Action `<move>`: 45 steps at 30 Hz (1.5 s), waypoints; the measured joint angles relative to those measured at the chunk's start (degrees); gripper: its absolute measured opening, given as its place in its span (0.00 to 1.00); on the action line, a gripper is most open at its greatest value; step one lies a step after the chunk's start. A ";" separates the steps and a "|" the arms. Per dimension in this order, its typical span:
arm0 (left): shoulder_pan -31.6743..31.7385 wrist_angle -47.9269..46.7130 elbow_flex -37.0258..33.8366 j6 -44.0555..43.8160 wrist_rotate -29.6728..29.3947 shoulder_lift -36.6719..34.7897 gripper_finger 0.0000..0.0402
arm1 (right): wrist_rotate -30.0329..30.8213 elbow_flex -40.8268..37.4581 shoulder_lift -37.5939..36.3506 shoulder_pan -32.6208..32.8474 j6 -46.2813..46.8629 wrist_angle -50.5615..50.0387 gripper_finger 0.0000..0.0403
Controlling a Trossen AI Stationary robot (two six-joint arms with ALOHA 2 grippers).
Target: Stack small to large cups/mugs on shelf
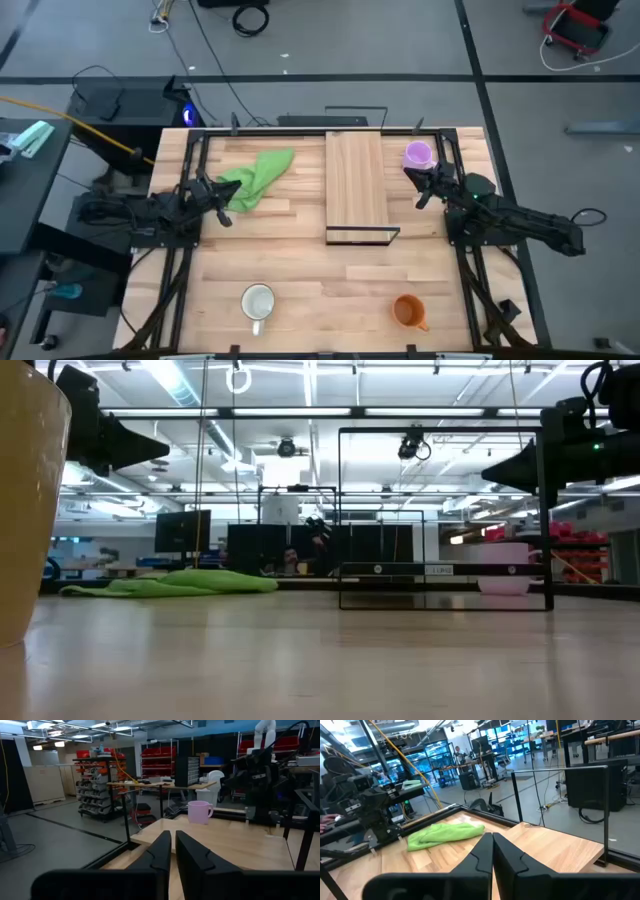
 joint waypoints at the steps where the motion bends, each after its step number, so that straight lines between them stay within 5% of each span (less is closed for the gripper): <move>1: -0.01 0.00 -0.02 -0.01 0.00 0.00 0.09 | -0.02 -0.01 -0.01 0.00 0.00 0.00 0.03; 45: -0.01 -0.01 -0.01 -0.02 0.01 0.00 0.08 | -0.02 0.00 -0.01 -0.01 0.01 0.01 0.03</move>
